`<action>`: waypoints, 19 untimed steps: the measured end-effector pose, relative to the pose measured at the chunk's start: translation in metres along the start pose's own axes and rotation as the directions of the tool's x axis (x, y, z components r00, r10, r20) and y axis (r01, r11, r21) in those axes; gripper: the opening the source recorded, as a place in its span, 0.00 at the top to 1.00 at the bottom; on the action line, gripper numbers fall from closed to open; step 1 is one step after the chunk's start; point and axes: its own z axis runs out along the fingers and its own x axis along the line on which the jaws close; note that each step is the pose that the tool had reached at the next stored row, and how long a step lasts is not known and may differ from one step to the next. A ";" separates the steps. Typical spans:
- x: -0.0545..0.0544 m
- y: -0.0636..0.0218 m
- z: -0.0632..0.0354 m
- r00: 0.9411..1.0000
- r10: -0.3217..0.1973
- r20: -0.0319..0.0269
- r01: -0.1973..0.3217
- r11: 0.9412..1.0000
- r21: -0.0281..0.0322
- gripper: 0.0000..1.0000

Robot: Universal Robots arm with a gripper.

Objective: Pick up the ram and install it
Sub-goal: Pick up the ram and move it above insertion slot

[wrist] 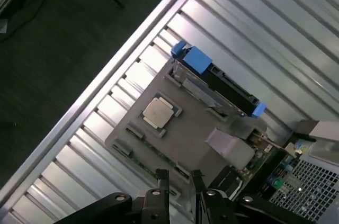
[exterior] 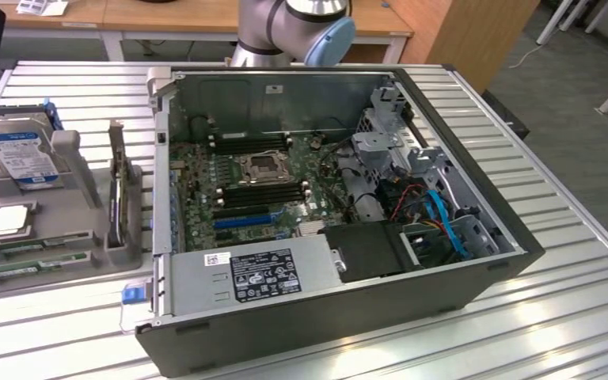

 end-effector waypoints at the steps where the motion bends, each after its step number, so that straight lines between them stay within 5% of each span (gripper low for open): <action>1: 0.000 0.0000 0.0000 1.000 -0.017 -0.001 0.017 1.000 0.000 0.71; 10: 0.000 0.0000 0.0000 0.986 -0.169 -0.014 0.169 0.986 -0.001 0.71; 15: 0.000 0.0000 0.0000 0.967 -0.254 -0.020 0.254 0.967 -0.002 0.71; 19: 0.000 0.0000 0.0000 0.946 -0.324 -0.025 0.325 0.946 -0.003 0.71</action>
